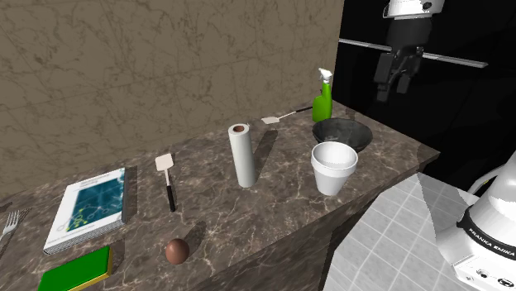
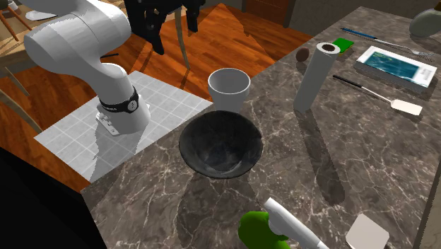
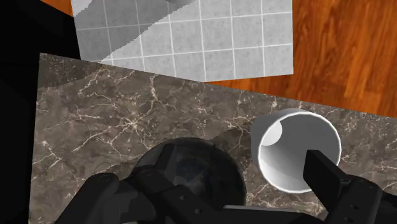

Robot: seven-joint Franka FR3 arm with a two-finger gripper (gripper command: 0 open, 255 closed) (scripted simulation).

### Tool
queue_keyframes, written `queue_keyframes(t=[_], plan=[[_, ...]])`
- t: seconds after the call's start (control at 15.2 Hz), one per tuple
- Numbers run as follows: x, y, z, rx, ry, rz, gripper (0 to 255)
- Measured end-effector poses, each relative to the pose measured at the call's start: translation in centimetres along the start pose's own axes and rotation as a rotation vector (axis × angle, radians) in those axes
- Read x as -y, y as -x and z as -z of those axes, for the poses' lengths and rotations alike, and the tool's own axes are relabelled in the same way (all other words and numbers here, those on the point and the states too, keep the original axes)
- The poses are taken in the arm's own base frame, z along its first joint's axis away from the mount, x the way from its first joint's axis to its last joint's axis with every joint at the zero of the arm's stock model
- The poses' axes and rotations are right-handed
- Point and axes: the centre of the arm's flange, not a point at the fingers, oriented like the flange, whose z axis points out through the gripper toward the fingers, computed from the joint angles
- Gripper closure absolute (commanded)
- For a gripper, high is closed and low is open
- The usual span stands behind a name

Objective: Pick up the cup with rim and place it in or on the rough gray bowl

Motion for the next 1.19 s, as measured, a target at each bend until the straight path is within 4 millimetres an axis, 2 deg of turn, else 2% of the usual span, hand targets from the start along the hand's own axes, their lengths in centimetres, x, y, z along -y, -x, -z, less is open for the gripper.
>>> queue_keyframes(t=[0.07, 0.2, 0.79, 1.19], plan=[[0.0, 0.0, 0.0, 0.000, 0.000, 0.000, 0], [0.4, -0.3, -1.4, -0.009, -0.001, -0.009, 0], [4.2, -3.1, -11.9, -0.081, -0.009, -0.076, 0], [5.0, -4.2, -16.0, -0.100, -0.012, -0.092, 0]])
